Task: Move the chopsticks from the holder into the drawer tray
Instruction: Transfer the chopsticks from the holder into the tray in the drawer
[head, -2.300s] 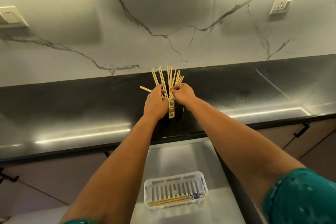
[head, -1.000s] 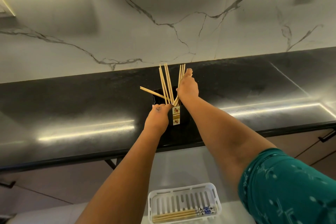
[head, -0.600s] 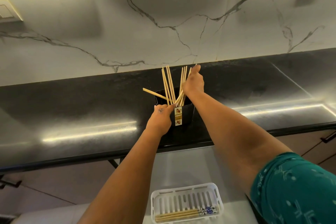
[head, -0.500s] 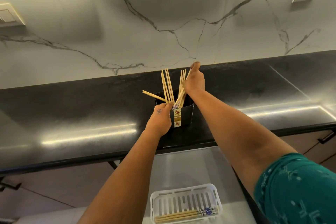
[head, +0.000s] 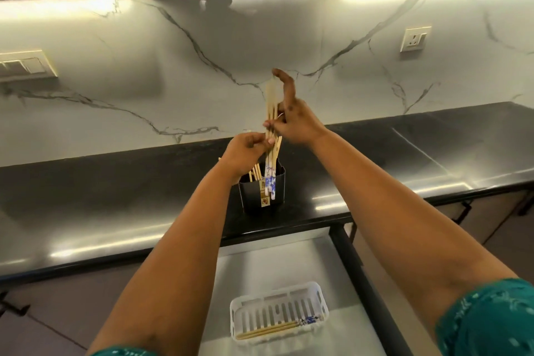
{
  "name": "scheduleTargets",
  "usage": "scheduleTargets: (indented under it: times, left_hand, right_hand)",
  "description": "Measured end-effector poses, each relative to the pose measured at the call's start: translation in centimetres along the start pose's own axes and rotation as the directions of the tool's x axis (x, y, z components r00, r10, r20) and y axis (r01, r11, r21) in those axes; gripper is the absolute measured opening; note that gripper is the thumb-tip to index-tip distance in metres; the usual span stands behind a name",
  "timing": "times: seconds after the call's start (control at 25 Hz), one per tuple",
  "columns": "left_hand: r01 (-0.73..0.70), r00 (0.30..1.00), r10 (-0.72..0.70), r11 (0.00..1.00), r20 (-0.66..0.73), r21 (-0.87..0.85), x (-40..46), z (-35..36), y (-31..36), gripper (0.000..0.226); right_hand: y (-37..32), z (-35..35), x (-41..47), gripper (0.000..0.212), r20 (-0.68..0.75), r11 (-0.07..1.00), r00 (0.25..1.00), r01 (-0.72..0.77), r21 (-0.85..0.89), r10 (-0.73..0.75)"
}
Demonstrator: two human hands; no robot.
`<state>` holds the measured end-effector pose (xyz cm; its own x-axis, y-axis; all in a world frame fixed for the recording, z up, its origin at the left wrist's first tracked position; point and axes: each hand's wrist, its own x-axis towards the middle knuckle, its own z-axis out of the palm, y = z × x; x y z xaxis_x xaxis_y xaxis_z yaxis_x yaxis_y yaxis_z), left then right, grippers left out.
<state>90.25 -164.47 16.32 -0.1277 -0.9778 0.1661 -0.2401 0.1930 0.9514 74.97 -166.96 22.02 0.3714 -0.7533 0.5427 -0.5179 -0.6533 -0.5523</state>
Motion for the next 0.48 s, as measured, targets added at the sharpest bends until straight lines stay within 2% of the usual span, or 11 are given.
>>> scheduleTargets:
  times: [0.08,0.16,0.2,0.28,0.32,0.36,0.44,0.48]
  left_hand:
    - [0.075,0.991,-0.058,0.987,0.120,-0.143,-2.4,0.5,-0.2,0.013]
    - [0.156,0.976,-0.123,0.971,0.179,-0.183,-5.0,1.2,-1.2,0.017]
    - [0.190,0.972,-0.151,0.957,0.182,-0.221,-6.2,1.6,-1.8,0.019]
    - [0.226,0.974,-0.204,0.899,0.098,-0.375,-8.3,2.6,-3.3,0.023]
    - [0.216,0.972,-0.232,0.851,0.026,-0.479,-9.3,3.0,-4.0,0.023]
    - [0.188,0.964,-0.262,0.789,-0.044,-0.585,-10.2,3.2,-4.6,0.021]
    - [0.129,0.939,-0.318,0.676,-0.130,-0.726,-12.0,3.5,-6.0,0.011]
    - [0.115,0.930,-0.339,0.642,-0.146,-0.758,-12.9,3.6,-6.7,0.008]
  right_hand:
    - [-1.2,-0.2,-2.2,0.108,0.066,1.000,0.998,0.003,0.015,-0.004]
    - [-1.7,0.3,-4.8,0.111,0.143,0.995,0.988,-0.074,0.071,0.064]
    - [-2.0,0.9,-6.1,0.112,0.170,0.977,0.976,-0.161,0.137,0.137]
    - [-1.9,2.5,-8.7,0.105,0.139,0.871,0.921,-0.390,0.298,0.365]
    - [-1.5,3.4,-10.2,0.095,0.097,0.785,0.860,-0.498,0.368,0.501]
    - [-1.0,4.4,-12.0,0.083,0.078,0.669,0.767,-0.600,0.438,0.637]
    - [0.1,6.8,-17.0,0.062,0.097,0.379,0.523,-0.721,0.580,0.847]
    - [0.4,8.0,-20.0,0.059,0.115,0.244,0.407,-0.727,0.642,0.906]
